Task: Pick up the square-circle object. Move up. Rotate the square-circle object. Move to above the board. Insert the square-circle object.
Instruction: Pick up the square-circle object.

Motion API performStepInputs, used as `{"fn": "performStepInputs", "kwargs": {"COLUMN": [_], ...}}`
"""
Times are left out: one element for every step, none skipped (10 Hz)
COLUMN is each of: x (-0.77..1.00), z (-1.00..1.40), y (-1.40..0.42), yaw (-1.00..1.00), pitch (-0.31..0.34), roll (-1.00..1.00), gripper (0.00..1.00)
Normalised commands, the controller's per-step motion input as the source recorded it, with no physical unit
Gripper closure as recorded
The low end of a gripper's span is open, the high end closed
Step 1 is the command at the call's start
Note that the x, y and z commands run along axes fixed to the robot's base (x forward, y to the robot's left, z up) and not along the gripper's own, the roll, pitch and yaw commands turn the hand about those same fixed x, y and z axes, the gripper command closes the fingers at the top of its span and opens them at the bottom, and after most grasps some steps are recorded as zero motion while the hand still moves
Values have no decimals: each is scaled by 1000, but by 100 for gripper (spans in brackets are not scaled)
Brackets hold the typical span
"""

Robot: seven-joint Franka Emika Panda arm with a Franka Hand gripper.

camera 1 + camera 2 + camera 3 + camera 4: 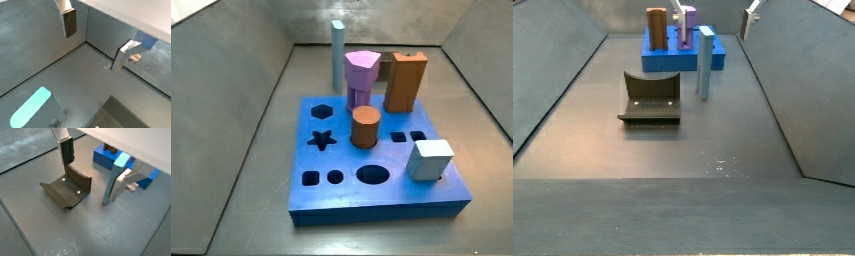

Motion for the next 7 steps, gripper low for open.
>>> {"fn": "performStepInputs", "kwargs": {"x": [0, 31, -9, -280, -549, -206, -46], "z": [-77, -214, -429, -414, -266, -397, -466], "y": [-631, -809, -917, -769, -509, -506, -514], "yaw": [0, 3, 89, 151, 337, 480, 409], "pitch": [0, -14, -57, 0, -44, 0, 13], "roll": [0, -27, -71, -41, -19, 0, 0], "gripper": [0, 0, 0, 0, 0, 0, 0]}}
